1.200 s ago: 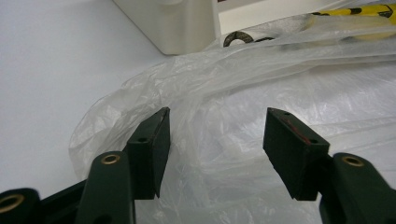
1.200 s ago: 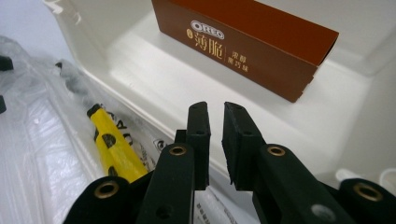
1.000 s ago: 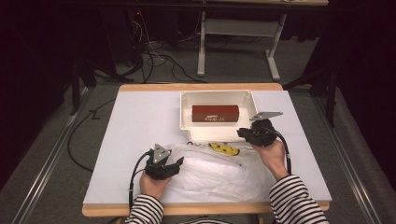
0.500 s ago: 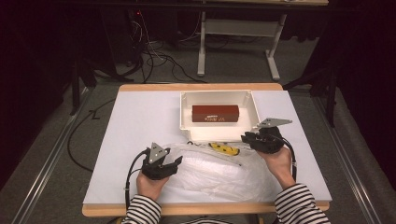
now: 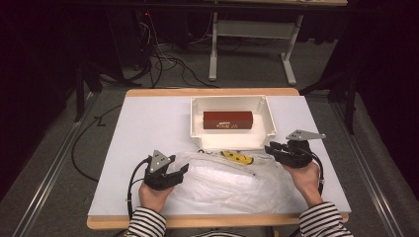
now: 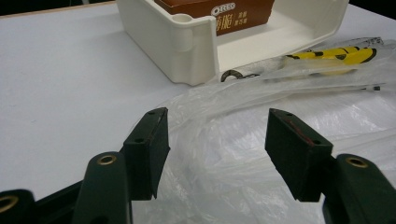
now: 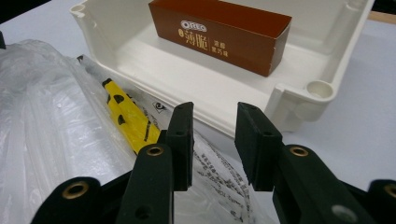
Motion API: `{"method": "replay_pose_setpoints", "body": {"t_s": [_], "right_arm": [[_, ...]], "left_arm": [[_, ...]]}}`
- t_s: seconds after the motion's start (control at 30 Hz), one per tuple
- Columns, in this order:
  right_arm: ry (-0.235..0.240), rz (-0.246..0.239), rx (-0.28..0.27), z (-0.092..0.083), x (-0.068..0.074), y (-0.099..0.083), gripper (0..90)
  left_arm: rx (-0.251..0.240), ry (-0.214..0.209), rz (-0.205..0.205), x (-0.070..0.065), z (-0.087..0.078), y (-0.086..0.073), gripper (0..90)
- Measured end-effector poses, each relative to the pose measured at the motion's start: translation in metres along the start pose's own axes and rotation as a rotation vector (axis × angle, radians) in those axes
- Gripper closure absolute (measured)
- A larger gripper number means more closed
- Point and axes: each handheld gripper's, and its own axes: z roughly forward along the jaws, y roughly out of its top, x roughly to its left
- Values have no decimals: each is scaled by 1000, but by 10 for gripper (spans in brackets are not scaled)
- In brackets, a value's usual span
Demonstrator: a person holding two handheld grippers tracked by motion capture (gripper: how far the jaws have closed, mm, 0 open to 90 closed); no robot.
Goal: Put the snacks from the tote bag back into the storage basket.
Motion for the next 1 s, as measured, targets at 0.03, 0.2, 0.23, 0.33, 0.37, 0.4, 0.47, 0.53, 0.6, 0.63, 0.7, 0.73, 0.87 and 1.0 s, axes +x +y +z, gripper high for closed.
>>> {"method": "replay_pose_setpoints", "body": {"t_s": [0.03, 0.2, 0.23, 0.33, 0.37, 0.4, 0.47, 0.53, 0.6, 0.63, 0.7, 0.73, 0.87, 1.0], "right_arm": [[-1, 5, -1, -1, -1, -1, 673], [-12, 23, -30, -8, -6, -7, 652], [-13, 29, -34, -9, -7, -8, 648], [-32, 34, -42, -12, -12, -12, 643], [-38, 34, -48, -14, -13, -13, 640], [-42, 39, -49, -15, -13, -14, 636], [-49, 47, -61, -17, -16, -17, 623], [-56, 63, -61, -18, -21, -19, 599], [-61, 84, -58, -19, -25, -22, 586], [-63, 88, -60, -19, -26, -23, 580], [-68, 95, -54, -20, -29, -24, 566], [-71, 99, -55, -20, -30, -25, 554], [-94, 102, -70, -20, -34, -31, 515], [-112, 118, -87, -22, -40, -37, 494]], "left_arm": [[-4, 3, -2, 1, -1, 0, 402], [-17, -2, -28, 7, -5, -1, 395], [-16, -11, -40, 9, -6, -1, 394], [-21, -9, -49, 12, -8, -1, 393], [-22, -8, -52, 13, -9, -1, 393], [-25, -8, -58, 15, -10, -1, 394], [-30, -4, -71, 18, -12, -1, 392], [-38, 7, -73, 21, -14, -2, 392], [-42, 17, -73, 23, -15, -2, 396], [-45, 23, -72, 24, -15, -2, 398], [-48, 32, -73, 25, -16, -3, 399], [-50, 38, -76, 26, -16, -3, 399], [-54, 53, -89, 30, -16, -3, 395], [-75, 113, -92, 33, -18, -5, 374]]}}
